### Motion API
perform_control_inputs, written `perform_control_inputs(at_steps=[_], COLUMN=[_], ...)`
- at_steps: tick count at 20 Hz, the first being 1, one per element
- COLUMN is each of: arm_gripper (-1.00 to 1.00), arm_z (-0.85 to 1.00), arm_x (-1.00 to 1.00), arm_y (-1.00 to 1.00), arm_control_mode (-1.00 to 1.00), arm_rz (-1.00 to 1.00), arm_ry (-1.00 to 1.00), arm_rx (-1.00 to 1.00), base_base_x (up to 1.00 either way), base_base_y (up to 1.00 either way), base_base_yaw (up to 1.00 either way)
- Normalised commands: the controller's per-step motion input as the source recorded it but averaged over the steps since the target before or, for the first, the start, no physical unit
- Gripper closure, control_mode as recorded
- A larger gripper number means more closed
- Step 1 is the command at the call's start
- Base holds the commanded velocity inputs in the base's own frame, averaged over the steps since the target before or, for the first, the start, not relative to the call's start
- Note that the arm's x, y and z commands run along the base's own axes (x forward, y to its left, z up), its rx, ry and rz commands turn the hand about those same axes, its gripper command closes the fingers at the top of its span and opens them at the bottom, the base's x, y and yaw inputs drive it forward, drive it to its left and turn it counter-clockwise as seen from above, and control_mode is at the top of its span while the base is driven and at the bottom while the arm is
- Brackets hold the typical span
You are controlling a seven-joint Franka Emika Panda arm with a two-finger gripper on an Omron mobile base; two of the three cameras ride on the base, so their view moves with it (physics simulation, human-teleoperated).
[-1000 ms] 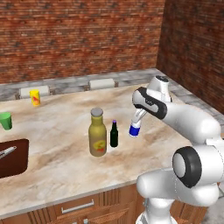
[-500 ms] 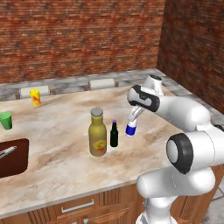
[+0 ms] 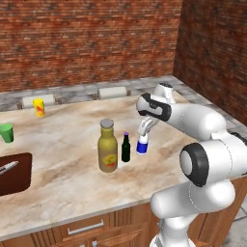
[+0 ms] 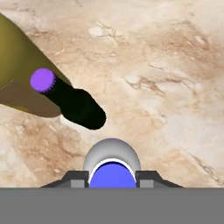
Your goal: Place the drinks on the dining counter in a tight cluster.
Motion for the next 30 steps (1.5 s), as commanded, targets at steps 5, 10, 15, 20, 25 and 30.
perform_control_inputs(at_steps=[5, 10, 15, 20, 25, 30], arm_gripper=[1.0, 1.0, 1.0, 1.0, 1.0, 1.0], arm_z=[0.0, -0.05, -0.25, -0.26, -0.17, -0.08], arm_x=[0.0, 0.02, 0.0, 0.0, 0.0, 0.0], arm_y=[0.07, 0.0, 0.0, 0.0, 0.0, 0.0], arm_control_mode=[-1.0, -1.0, -1.0, -1.0, -1.0, -1.0], arm_rz=[0.0, 0.0, 0.0, 0.0, 0.0, 0.0], arm_ry=[0.03, 0.0, 0.0, -0.01, -0.01, 0.0], arm_rx=[-0.02, -0.02, 0.0, 0.0, 0.0, 0.0], base_base_x=[0.0, 0.0, 0.0, 0.0, 0.0, 0.0], base_base_y=[0.0, 0.0, 0.0, 0.0, 0.0, 0.0], base_base_yaw=[0.0, 0.0, 0.0, 0.0, 0.0, 0.0])
